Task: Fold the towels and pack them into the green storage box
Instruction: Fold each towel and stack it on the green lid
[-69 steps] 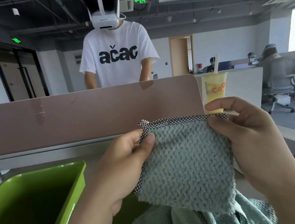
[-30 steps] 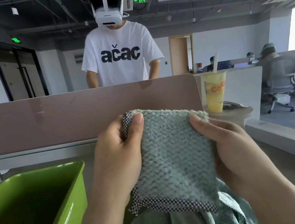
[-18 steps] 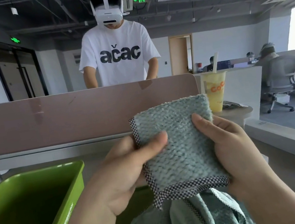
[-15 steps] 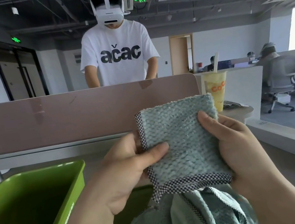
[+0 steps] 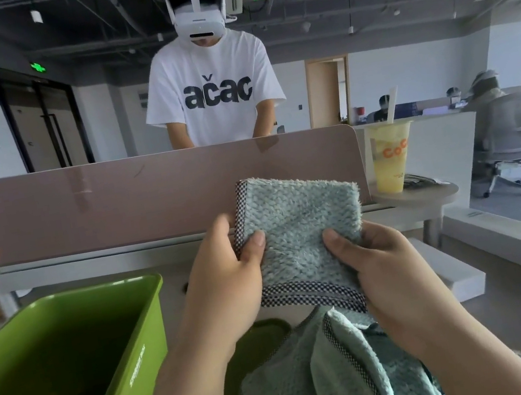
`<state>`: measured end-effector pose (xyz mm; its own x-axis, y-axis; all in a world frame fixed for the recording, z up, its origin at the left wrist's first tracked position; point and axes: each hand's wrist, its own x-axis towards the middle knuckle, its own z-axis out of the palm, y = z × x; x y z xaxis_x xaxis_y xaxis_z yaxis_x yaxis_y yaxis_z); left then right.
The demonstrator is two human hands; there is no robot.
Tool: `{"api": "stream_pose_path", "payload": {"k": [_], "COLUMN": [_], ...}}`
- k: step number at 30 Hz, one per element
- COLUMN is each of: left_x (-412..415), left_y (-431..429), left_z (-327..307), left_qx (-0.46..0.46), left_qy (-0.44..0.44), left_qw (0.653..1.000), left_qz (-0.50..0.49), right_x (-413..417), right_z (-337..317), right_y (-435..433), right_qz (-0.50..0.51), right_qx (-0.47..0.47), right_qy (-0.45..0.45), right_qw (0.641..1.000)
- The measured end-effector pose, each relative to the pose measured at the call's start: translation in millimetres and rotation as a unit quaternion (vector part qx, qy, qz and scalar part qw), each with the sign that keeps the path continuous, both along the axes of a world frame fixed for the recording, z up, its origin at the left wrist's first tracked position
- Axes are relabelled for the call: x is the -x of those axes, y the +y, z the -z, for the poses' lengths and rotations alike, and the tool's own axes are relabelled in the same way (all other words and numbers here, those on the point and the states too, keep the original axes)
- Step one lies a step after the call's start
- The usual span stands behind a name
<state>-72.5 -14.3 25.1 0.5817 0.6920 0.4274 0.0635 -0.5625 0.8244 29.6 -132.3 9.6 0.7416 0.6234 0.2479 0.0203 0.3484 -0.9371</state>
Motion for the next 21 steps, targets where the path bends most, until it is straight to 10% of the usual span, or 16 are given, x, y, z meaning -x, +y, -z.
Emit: {"api": "stream_pose_path", "payload": {"k": [21], "left_x": [71], "left_y": [30], "left_z": [151], "left_qx": [0.126], "left_qy": [0.122], "left_qw": [0.979], "left_qz": [-0.100], "right_x": [56], "right_z": [129], "right_y": [56], "right_qz": [0.011], "right_qx": [0.292], "right_qy": [-0.008], "right_qw": [0.956]}}
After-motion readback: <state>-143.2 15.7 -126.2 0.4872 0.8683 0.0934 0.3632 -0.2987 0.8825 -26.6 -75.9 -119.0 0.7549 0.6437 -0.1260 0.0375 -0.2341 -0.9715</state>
